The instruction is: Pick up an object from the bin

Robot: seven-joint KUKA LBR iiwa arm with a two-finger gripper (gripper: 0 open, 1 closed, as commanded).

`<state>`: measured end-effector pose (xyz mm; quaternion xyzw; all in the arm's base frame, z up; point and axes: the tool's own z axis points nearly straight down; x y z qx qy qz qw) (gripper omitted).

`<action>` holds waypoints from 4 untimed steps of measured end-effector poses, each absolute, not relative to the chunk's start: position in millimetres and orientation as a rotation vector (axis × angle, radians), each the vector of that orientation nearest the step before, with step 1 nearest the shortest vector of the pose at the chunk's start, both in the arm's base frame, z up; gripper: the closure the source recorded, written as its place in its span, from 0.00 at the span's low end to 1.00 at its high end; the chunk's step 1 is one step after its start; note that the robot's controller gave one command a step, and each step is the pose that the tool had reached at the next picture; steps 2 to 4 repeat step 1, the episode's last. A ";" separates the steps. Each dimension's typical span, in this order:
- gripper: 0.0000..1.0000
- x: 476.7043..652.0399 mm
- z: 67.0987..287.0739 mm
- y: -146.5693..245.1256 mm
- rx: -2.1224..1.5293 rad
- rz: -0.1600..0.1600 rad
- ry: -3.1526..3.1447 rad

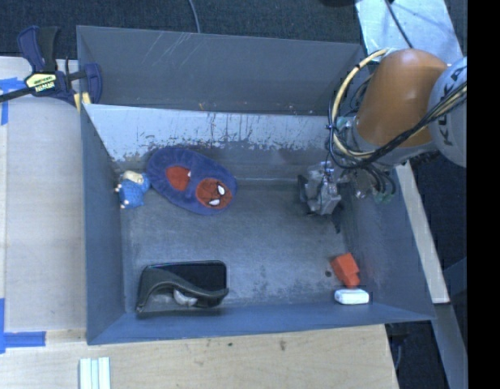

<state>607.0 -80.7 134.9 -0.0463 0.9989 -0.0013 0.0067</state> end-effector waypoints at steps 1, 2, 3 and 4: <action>1.00 602.2 244.5 -121.3 -0.154 -0.007 3.124; 1.00 602.2 244.5 -121.3 -0.154 -0.007 3.124; 1.00 602.2 244.5 -121.3 -0.154 -0.007 3.124; 1.00 602.2 244.5 -121.3 -0.154 -0.007 3.124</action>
Offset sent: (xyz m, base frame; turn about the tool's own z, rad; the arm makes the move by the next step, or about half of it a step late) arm -0.0069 -0.0375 0.1033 -0.0108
